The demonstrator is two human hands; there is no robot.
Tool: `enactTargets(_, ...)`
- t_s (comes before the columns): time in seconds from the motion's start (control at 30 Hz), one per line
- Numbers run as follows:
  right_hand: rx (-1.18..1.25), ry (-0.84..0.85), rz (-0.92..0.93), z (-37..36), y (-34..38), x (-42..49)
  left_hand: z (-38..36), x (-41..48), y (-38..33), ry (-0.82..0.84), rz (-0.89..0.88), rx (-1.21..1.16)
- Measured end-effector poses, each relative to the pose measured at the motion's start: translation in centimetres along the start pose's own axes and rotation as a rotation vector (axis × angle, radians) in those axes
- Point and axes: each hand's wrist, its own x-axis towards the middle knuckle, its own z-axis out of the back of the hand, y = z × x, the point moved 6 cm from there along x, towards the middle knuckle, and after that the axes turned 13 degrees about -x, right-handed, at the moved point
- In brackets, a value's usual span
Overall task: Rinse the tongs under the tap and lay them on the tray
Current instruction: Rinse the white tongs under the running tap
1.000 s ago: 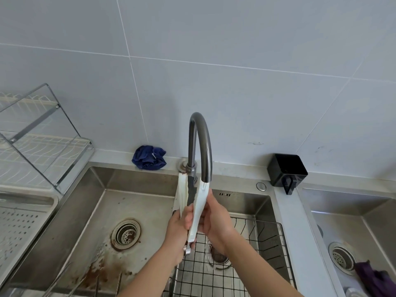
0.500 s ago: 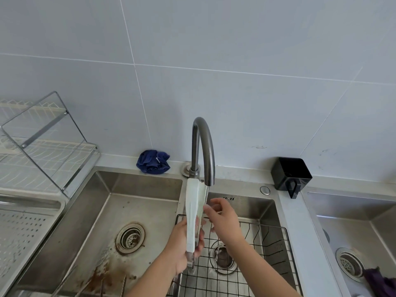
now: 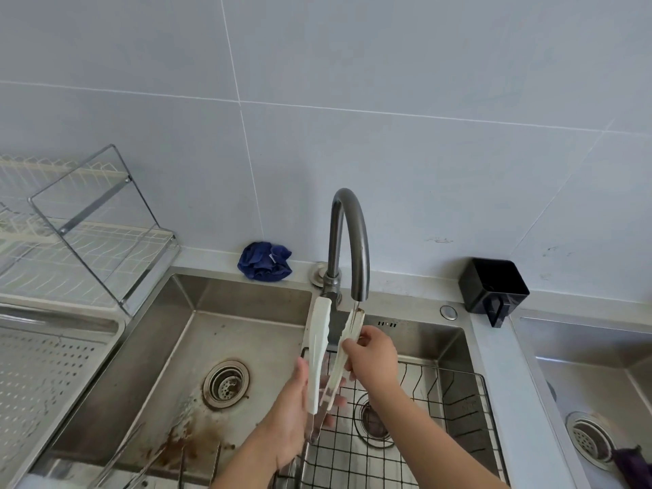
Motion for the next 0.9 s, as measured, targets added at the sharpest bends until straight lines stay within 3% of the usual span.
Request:
enactTargets(0.3, 0.208, -0.022, -0.091, 1.2, 0.5, 1.2, 0.4, -0.3, -0.8, -0.278, -0.258, 0.613)
enactTargets(0.5, 0.161, -0.057, -0.071, 1.2, 1.0, 1.5, 0.0, -1.1, -1.3, -0.265, -0.356, 0.696)
enactTargets(0.8, 0.138, -0.085, 0.022, 1.1, 0.6, 0.9, 0.3, -1.3, -1.0, -0.239, -0.332, 0.682)
enactTargets(0.9, 0.114, 0.002, 0.056, 0.7, 0.5, 0.8, 0.4, -1.6, -1.1, -0.271, -0.289, 0.580)
